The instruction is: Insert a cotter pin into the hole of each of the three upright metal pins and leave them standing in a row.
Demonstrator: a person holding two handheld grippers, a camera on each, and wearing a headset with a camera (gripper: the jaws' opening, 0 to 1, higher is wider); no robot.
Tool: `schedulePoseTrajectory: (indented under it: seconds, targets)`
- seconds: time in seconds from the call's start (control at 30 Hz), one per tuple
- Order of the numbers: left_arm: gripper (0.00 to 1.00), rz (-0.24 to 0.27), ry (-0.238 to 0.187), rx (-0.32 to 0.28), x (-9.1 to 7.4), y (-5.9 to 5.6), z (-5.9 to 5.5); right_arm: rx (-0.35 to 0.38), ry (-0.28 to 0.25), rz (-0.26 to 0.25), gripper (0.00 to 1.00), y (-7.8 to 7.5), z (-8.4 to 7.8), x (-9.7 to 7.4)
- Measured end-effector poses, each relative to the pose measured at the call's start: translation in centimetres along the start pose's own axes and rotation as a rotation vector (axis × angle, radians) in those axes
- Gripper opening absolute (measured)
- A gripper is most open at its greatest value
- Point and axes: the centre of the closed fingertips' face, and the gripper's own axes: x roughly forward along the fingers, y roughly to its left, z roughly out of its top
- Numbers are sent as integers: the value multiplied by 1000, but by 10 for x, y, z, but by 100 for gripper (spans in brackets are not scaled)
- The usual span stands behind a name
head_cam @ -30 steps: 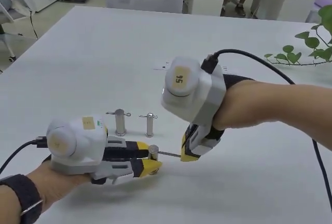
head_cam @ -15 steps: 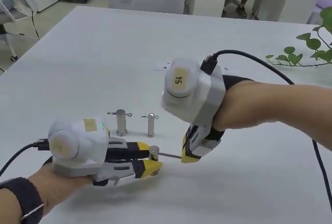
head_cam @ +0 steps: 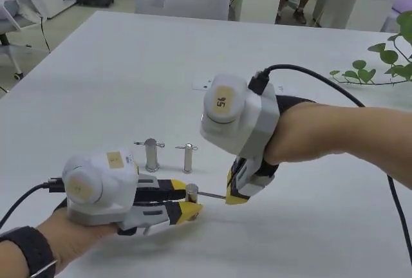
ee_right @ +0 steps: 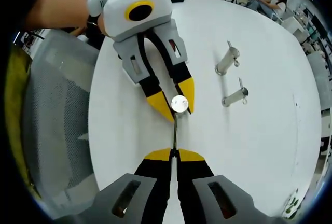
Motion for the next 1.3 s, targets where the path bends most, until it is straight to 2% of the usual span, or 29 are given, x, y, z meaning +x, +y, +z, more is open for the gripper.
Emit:
schedulePoseTrajectory:
  seconds: [0.57,0.87,1.3]
  targets:
    - [12,19,16,-10,0,1,0,-1,1,-8,3,-4,2,1]
    - [12,23,23,10,2,1,1,7,3,7,3,-4,3,2]
    - [12,-1,-6,6,2,1,0,-9,12,7,3,-4,7,4]
